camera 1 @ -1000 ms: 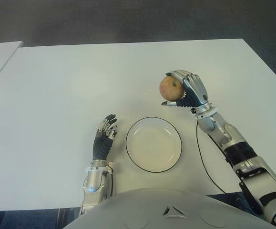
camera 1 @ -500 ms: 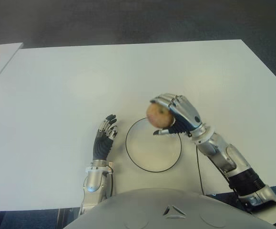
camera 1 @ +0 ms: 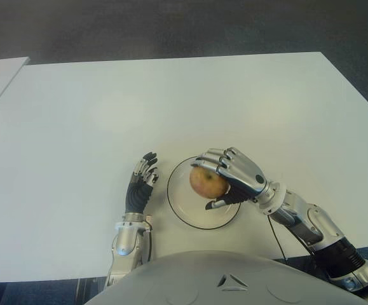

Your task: Put the apples into the plate.

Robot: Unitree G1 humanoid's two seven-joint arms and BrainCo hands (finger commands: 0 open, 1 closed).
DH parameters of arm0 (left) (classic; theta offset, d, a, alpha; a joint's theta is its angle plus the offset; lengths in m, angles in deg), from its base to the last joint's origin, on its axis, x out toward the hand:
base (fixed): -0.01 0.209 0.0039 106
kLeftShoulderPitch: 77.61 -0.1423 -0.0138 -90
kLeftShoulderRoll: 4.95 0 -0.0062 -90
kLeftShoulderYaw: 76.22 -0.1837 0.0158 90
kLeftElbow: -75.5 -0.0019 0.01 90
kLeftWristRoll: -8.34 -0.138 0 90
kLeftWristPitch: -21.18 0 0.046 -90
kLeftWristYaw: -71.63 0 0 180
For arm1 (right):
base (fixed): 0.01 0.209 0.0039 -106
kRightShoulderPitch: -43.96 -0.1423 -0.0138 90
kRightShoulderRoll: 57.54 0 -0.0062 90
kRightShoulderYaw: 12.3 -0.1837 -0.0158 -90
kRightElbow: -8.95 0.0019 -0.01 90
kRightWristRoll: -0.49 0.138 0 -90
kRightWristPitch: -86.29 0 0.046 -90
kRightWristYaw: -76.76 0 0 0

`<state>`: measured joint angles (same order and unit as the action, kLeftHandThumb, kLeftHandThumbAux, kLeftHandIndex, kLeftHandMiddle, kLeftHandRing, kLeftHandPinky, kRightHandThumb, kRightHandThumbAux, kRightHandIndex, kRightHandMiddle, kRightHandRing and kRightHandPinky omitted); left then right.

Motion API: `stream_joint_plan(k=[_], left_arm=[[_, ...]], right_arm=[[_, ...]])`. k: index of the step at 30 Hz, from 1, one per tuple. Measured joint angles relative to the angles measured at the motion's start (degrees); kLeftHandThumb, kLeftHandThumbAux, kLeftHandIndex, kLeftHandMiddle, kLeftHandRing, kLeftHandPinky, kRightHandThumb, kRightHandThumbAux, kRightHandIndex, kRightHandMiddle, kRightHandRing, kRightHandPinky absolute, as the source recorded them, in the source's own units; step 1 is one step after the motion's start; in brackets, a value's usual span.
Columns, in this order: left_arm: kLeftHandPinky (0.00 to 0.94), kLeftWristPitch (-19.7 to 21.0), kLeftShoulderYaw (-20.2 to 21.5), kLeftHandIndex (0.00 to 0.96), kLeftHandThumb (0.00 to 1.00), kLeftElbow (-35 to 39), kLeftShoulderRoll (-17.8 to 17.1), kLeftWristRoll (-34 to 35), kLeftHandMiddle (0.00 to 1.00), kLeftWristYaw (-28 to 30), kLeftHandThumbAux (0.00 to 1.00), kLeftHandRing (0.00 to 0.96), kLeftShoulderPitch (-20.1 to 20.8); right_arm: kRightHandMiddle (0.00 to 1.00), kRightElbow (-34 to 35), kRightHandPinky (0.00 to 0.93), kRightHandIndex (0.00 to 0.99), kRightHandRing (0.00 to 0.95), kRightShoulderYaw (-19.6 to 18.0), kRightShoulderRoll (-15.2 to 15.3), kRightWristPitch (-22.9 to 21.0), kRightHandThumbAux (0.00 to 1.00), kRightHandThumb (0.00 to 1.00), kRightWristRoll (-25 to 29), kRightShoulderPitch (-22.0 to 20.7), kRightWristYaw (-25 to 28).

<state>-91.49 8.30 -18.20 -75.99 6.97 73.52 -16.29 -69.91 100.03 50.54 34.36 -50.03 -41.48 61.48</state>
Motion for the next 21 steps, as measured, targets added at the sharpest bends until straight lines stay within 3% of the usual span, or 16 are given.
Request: stream_joint_plan(k=[2, 4, 7, 21], left_arm=[[0.206, 0.2, 0.0, 0.147, 0.136, 0.2, 0.0, -0.2, 0.159, 0.0, 0.552, 0.153, -0.1], [0.199, 0.5, -0.1, 0.154, 0.138, 0.4, 0.0, -0.4, 0.16, 0.0, 0.554, 0.155, -0.1], [0.185, 0.8, -0.1, 0.161, 0.135, 0.6, 0.0, -0.7, 0.159, 0.0, 0.549, 0.15, -0.2], [0.194, 1.0, -0.1, 0.161, 0.146, 0.9, 0.1, -0.7, 0.16, 0.0, 0.558, 0.149, -0.3]], right_arm=[[0.865, 0.0, 0.88, 0.804, 0.867, 0.0, 0.0, 0.6, 0.691, 0.698, -0.3, 0.1, 0.2], [0.849, -0.2, 0.869, 0.592, 0.855, 0.0, -0.1, 1.3, 0.699, 0.714, -0.9, 0.1, 0.3], [0.84, -1.0, 0.866, 0.492, 0.85, 0.2, -0.1, 2.2, 0.704, 0.721, -1.6, 0.0, 0.3], [0.845, -3.0, 0.864, 0.443, 0.856, 0.1, -0.4, 3.1, 0.708, 0.723, -3.2, 0.0, 0.1]])
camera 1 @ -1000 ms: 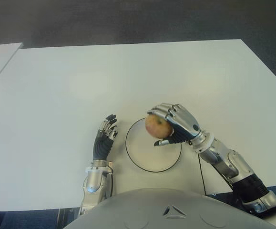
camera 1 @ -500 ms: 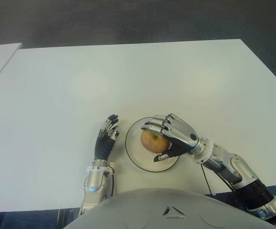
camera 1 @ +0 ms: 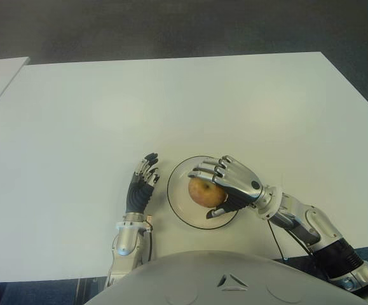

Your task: Put the apples into the plate.

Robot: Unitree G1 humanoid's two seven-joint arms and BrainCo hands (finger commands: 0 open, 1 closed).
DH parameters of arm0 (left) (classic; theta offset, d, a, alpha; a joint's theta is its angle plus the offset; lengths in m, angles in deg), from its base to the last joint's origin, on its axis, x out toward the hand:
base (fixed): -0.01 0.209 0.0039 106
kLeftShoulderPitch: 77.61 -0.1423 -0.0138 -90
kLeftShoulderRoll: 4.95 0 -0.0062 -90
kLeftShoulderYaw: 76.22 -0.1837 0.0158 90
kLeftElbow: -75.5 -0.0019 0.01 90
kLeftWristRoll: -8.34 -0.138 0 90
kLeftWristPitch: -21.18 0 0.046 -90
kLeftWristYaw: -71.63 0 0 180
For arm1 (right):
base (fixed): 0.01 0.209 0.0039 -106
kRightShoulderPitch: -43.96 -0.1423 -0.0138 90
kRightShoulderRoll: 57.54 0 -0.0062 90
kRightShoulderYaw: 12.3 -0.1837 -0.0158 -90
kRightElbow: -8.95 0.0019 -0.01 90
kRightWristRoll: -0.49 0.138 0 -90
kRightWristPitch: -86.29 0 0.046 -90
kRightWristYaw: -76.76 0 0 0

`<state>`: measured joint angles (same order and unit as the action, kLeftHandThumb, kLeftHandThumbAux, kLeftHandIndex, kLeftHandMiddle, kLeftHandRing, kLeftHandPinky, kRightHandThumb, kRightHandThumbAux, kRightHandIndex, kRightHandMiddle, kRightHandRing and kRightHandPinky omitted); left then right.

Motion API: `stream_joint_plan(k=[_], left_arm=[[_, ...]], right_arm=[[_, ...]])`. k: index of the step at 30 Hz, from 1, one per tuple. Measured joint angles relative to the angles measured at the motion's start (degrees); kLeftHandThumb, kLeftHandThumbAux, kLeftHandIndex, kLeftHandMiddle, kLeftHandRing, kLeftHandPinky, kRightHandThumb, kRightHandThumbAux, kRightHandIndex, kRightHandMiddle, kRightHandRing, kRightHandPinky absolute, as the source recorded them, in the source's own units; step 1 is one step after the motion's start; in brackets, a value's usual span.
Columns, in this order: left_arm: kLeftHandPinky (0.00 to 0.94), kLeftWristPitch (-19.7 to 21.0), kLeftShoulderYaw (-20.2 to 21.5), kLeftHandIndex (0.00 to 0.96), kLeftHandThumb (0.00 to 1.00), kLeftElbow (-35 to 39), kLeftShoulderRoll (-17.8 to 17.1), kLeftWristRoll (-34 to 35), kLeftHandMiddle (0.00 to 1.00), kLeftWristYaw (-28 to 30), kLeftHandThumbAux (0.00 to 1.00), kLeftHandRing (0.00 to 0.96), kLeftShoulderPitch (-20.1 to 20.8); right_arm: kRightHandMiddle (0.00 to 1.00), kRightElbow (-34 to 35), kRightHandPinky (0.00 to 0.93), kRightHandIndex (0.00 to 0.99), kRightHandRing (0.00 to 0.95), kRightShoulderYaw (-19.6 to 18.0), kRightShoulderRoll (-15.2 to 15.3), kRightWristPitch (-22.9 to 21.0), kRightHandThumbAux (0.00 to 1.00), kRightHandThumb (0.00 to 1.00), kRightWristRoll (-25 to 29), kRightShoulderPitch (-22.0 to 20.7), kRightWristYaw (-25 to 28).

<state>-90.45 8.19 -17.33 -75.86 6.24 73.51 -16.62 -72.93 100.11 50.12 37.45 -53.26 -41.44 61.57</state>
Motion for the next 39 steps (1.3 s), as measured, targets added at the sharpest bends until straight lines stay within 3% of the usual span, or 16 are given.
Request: stream_joint_plan(k=[2, 8, 10, 11, 12, 13, 17, 23, 29, 39], left_arm=[[0.189, 0.0, 0.0, 0.154, 0.145, 0.0, 0.0, 0.0, 0.156, 0.0, 0.562, 0.146, 0.0], [0.193, 0.1, 0.0, 0.138, 0.137, 0.0, 0.0, 0.0, 0.153, 0.0, 0.569, 0.148, 0.0], [0.204, 0.1, 0.0, 0.146, 0.135, 0.0, 0.0, -0.1, 0.158, 0.0, 0.565, 0.153, 0.0], [0.214, 0.1, 0.0, 0.151, 0.137, 0.0, 0.0, -0.1, 0.161, 0.0, 0.564, 0.157, 0.0], [0.217, 0.1, 0.0, 0.154, 0.138, 0.0, 0.0, -0.1, 0.163, 0.0, 0.564, 0.159, 0.0], [0.224, 0.1, 0.0, 0.16, 0.145, 0.0, 0.0, -0.1, 0.166, 0.0, 0.567, 0.162, 0.0], [0.213, 0.0, 0.0, 0.159, 0.163, 0.0, 0.0, 0.0, 0.164, 0.0, 0.583, 0.161, 0.0], [0.186, 0.0, 0.0, 0.119, 0.164, 0.0, -0.1, 0.1, 0.133, 0.0, 0.621, 0.139, 0.0], [0.172, 0.0, -0.3, 0.097, 0.152, 0.6, -0.7, 0.4, 0.113, 0.6, 0.633, 0.127, -0.7], [0.158, 1.0, -0.8, 0.084, 0.133, 1.9, -1.4, 0.4, 0.107, 0.8, 0.632, 0.125, -1.4]], right_arm=[[0.844, -0.1, 0.861, 0.443, 0.854, 0.0, 0.0, 0.3, 0.708, 0.722, 0.0, 0.0, -0.1], [0.805, -0.2, 0.729, 0.442, 0.796, -0.2, -0.2, 0.6, 0.71, 0.714, -0.4, 0.0, -0.8], [0.672, -0.2, 0.56, 0.433, 0.64, -0.2, -0.3, 0.7, 0.715, 0.695, -0.5, 0.0, -1.1], [0.555, -0.2, 0.45, 0.401, 0.516, -0.2, -0.3, 0.7, 0.666, 0.537, -0.6, 0.0, -1.1], [0.513, -0.2, 0.41, 0.389, 0.471, -0.2, -0.3, 0.7, 0.649, 0.478, -0.6, 0.0, -1.1], [0.401, -0.2, 0.313, 0.323, 0.358, -0.3, -0.3, 0.7, 0.611, 0.38, -0.6, 0.0, -0.9], [0.165, 0.3, 0.083, 0.148, 0.115, -0.4, -0.1, 0.3, 0.531, 0.2, -0.5, 0.0, 1.2], [0.023, 1.8, 0.008, 0.022, 0.012, -0.6, 0.4, -0.7, 0.443, 0.094, -0.6, 0.0, 5.1], [0.002, 3.4, 0.0, 0.002, 0.001, -0.7, 1.1, -1.8, 0.378, 0.055, -0.3, 0.1, 9.3], [0.0, 5.0, 0.0, 0.0, 0.0, -1.3, 1.2, -2.1, 0.35, 0.048, 1.3, 0.0, 12.5]])
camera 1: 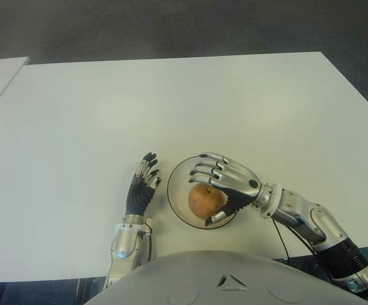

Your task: Put the apples into the plate.

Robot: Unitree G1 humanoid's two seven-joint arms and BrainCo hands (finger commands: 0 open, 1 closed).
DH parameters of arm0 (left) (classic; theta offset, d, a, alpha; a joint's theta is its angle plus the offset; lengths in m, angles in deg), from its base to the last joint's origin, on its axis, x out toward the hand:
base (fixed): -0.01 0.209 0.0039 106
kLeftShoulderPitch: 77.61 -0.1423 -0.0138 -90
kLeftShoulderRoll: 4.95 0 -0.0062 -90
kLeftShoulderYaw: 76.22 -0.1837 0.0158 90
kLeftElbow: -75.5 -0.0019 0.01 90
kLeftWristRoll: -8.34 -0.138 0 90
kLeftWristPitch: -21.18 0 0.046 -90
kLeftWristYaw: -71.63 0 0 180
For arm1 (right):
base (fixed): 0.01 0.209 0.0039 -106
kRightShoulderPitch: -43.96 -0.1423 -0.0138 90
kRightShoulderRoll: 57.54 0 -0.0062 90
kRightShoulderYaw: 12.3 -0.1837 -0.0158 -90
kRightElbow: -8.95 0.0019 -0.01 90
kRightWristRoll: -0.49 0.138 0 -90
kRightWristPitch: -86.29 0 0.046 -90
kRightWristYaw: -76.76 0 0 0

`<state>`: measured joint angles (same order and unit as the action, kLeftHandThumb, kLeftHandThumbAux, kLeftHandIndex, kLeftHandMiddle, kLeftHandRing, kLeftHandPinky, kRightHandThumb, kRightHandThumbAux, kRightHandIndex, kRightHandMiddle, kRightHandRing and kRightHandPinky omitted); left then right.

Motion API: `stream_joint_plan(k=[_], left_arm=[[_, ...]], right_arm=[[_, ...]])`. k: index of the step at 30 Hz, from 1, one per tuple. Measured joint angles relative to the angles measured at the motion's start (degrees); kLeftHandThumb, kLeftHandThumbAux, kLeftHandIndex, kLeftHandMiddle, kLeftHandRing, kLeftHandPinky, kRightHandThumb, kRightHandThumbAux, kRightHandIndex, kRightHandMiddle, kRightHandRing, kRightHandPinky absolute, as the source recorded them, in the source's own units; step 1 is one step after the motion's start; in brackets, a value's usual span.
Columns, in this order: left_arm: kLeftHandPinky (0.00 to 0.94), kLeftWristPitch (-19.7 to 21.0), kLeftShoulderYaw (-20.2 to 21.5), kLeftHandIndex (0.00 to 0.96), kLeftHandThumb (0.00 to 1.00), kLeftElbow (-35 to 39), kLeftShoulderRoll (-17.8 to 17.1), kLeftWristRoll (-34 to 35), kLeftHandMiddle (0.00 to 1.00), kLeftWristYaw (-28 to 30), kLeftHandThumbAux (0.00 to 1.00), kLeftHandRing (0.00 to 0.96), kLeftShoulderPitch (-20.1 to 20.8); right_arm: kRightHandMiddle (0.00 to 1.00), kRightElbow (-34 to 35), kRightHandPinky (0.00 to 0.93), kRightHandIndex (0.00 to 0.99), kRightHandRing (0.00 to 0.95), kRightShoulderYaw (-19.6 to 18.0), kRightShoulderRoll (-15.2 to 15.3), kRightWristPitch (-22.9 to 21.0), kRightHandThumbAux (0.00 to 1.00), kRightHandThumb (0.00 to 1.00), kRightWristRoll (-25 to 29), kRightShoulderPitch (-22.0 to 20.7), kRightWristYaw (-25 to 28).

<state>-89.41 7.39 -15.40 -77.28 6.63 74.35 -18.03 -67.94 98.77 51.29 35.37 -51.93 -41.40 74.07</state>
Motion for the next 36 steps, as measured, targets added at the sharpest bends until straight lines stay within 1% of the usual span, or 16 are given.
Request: stream_joint_plan(k=[4, 11, 14, 21, 28, 31, 32, 33, 36], left_arm=[[0.15, 0.7, -0.2, 0.083, 0.136, 0.4, -0.1, 0.0, 0.105, 0.0, 0.645, 0.119, 0.0], [0.166, 0.9, -0.2, 0.094, 0.143, 0.5, -0.1, -0.1, 0.112, 0.0, 0.657, 0.125, 0.0], [0.142, 0.9, -0.2, 0.09, 0.148, 0.5, -0.1, 0.0, 0.104, 0.0, 0.659, 0.116, 0.0], [0.164, 0.9, -0.2, 0.097, 0.155, 0.5, -0.1, 0.0, 0.122, 0.0, 0.651, 0.137, -0.1], [0.179, 1.4, -0.1, 0.105, 0.149, 0.8, -0.1, 0.0, 0.138, 0.0, 0.646, 0.154, -0.1], [0.188, 1.5, -0.1, 0.117, 0.143, 0.8, 0.0, -0.2, 0.15, -0.1, 0.633, 0.161, -0.1], [0.192, 1.5, -0.1, 0.12, 0.142, 0.8, 0.0, -0.3, 0.153, -0.2, 0.629, 0.163, 0.0], [0.195, 1.5, -0.1, 0.122, 0.141, 0.8, 0.1, -0.4, 0.156, -0.3, 0.625, 0.164, 0.0], [0.196, 1.6, 0.0, 0.135, 0.136, 0.9, 0.3, -0.4, 0.164, -0.6, 0.606, 0.166, 0.0]], right_arm=[[0.0, 0.4, 0.0, 0.0, 0.0, -0.2, 0.0, -0.1, 0.349, 0.054, 0.3, 0.0, 0.6], [0.0, 0.7, 0.0, 0.0, 0.0, -1.3, -0.5, -0.2, 0.354, 0.063, 0.3, 0.2, 0.3], [0.0, 0.9, 0.0, 0.0, 0.0, -1.7, -0.8, -0.2, 0.357, 0.06, 0.6, 0.5, 0.1], [0.0, 0.9, 0.0, 0.0, 0.0, -2.2, -2.0, -0.4, 0.351, 0.074, 1.3, 1.7, 0.0], [0.011, 0.9, 0.0, 0.0, 0.0, -3.1, -3.1, -1.1, 0.349, 0.097, 4.1, 2.3, 0.0], [0.033, 0.8, 0.007, 0.003, 0.006, -3.9, -4.4, -1.8, 0.363, 0.116, 7.5, 3.1, -0.1], [0.04, 0.7, 0.012, 0.005, 0.01, -4.1, -4.8, -2.2, 0.368, 0.123, 9.7, 3.5, 0.3], [0.05, 0.5, 0.039, 0.011, 0.02, -4.4, -5.3, -2.6, 0.372, 0.133, 12.1, 3.8, 0.7], [0.076, -0.2, 0.082, 0.037, 0.05, -5.3, -6.8, -4.1, 0.388, 0.165, 19.2, 4.0, 2.4]])
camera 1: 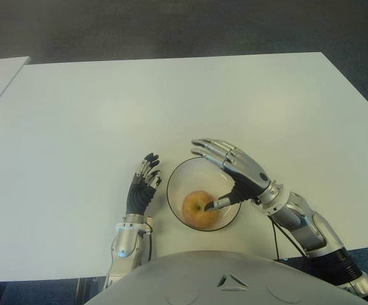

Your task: Put the apples into the plate.

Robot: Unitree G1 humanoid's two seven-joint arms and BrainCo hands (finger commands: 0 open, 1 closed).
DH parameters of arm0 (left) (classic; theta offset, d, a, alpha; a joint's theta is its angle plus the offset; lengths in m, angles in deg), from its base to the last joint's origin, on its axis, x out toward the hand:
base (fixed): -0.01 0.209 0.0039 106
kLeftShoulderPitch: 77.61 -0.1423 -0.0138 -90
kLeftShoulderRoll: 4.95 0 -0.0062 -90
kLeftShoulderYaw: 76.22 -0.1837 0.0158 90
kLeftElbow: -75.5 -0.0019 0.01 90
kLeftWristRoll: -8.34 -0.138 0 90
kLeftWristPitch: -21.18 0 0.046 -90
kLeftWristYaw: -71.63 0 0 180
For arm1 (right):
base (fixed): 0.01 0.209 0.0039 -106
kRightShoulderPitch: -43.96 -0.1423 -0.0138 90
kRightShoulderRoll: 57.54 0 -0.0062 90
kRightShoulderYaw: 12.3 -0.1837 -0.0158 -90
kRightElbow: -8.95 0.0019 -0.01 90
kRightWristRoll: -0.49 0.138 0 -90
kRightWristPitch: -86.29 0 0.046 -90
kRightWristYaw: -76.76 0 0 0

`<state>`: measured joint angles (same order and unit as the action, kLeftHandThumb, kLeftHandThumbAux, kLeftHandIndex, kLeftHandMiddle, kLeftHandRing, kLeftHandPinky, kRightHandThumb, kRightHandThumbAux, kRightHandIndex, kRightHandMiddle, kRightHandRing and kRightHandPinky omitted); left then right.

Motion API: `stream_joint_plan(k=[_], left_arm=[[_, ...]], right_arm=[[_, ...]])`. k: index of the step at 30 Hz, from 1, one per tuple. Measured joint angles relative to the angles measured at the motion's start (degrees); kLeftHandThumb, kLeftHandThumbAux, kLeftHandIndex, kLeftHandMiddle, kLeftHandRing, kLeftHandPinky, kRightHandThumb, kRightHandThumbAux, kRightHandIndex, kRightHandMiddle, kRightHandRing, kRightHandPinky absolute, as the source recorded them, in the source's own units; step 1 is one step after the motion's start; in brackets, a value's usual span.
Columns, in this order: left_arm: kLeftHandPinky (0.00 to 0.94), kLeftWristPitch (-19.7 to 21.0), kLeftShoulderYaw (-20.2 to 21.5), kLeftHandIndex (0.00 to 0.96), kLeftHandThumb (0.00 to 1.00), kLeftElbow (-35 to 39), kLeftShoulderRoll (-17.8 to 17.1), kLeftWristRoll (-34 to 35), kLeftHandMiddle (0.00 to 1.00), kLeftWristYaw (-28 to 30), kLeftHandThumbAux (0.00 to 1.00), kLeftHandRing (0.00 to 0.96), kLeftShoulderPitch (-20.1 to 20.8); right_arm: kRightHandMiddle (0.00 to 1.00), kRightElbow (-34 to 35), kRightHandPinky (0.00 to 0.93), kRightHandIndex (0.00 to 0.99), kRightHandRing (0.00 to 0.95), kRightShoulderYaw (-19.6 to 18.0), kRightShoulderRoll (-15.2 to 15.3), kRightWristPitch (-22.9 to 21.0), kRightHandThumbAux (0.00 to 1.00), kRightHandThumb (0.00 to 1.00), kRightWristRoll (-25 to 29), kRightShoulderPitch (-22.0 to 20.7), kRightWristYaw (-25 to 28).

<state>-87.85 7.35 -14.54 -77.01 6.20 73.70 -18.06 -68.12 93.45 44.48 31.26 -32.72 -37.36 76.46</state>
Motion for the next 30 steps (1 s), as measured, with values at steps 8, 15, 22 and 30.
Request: stream_joint_plan(k=[8, 15, 22, 30], left_arm=[[0.203, -1.1, 0.5, 0.176, 0.154, -0.2, 0.5, 0.0, 0.173, 0.0, 0.566, 0.166, 0.3], [0.219, -2.5, 0.7, 0.173, 0.163, -1.2, 1.1, 0.0, 0.166, 0.0, 0.563, 0.168, 0.5], [0.201, -2.8, 0.8, 0.157, 0.149, -2.2, 1.4, 0.0, 0.162, -0.2, 0.556, 0.16, 0.5], [0.193, -3.0, 1.0, 0.163, 0.146, -2.3, 1.8, 0.0, 0.159, -0.3, 0.536, 0.15, 0.1]], right_arm=[[0.136, -2.7, 0.159, 0.119, 0.124, -4.2, -4.0, -8.2, 0.509, 0.342, 18.3, -1.3, 4.7], [0.179, -5.1, 0.204, 0.202, 0.163, -9.1, -8.2, -17.9, 0.6, 0.335, 34.3, -1.7, 9.0], [0.233, -10.8, 0.249, 0.245, 0.205, -17.5, -13.2, -27.8, 0.65, 0.289, 47.5, 1.6, 9.5], [0.245, -11.2, 0.254, 0.247, 0.221, -19.5, -17.7, -30.8, 0.659, 0.274, 48.8, 8.0, 8.9]])
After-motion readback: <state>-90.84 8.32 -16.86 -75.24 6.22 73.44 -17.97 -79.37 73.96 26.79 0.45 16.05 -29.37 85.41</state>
